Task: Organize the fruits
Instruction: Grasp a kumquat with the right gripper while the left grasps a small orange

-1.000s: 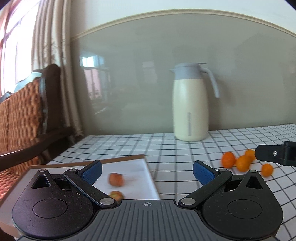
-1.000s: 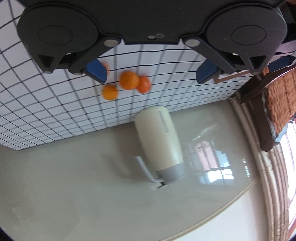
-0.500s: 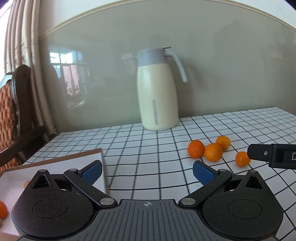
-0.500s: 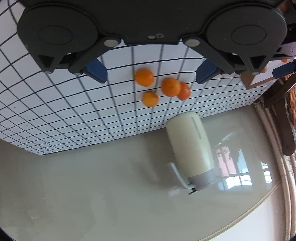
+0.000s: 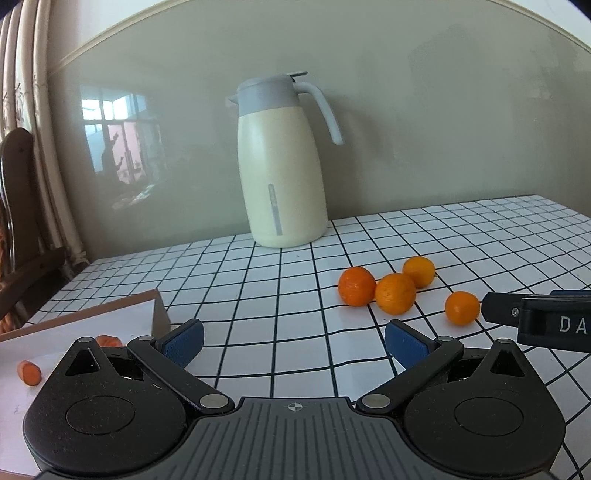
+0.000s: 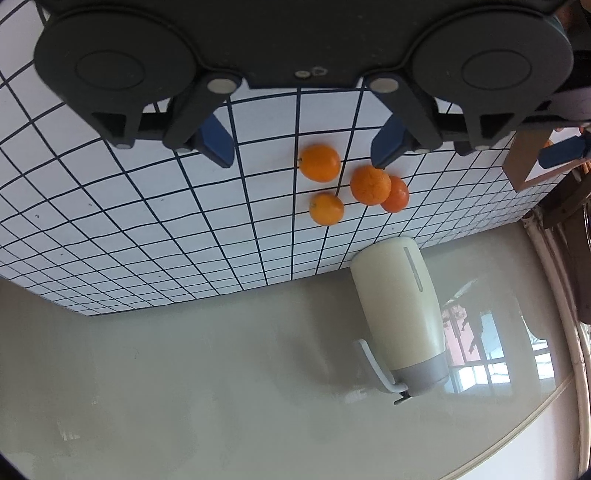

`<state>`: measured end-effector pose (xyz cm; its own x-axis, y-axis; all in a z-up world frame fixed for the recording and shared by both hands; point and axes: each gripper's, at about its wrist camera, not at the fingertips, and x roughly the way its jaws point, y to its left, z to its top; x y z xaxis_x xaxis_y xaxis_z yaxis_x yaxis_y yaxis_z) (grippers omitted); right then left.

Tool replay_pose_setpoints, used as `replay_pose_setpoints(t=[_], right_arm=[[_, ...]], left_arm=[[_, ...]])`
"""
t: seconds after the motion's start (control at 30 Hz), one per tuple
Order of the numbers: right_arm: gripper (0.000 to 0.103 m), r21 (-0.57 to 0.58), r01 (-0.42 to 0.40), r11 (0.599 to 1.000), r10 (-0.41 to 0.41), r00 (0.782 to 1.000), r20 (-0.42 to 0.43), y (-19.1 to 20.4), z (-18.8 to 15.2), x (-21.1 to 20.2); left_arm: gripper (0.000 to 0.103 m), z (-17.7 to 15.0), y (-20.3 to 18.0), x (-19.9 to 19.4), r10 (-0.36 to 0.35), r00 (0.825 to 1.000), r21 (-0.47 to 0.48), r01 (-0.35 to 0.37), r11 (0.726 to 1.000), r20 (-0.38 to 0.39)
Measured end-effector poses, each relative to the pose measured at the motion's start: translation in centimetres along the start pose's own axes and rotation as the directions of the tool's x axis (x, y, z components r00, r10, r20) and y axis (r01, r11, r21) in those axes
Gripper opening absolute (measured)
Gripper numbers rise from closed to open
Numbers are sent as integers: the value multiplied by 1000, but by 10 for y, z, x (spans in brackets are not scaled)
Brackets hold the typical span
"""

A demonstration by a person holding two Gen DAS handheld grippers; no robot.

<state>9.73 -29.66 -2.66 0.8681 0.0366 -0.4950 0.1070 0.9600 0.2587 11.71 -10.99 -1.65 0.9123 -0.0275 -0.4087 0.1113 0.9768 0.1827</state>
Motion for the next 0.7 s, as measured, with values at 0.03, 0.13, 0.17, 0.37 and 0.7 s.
replay_pose_setpoints(t=[0.03, 0.13, 0.17, 0.37, 0.7], right_arm=[[71, 0, -1, 1000, 1, 1000, 0, 0, 1, 1], [69, 10, -12, 1000, 12, 1000, -4, 0, 2, 5], [67, 12, -18, 1000, 18, 1000, -7, 1, 3, 8], [55, -19, -21, 1000, 20, 999, -33, 13, 6, 25], [34, -13, -18, 1000, 17, 995, -101, 15, 8, 52]], left_arm=[[103, 0, -1, 1, 0, 1000, 2, 0, 1000, -2], [103, 0, -3, 5, 3, 1000, 0, -3, 1000, -10], [103, 0, -3, 6, 4, 1000, 0, -4, 1000, -10], [103, -1, -2, 12, 20, 999, 2, -20, 1000, -25], [103, -1, -1, 23, 14, 999, -7, -14, 1000, -47]])
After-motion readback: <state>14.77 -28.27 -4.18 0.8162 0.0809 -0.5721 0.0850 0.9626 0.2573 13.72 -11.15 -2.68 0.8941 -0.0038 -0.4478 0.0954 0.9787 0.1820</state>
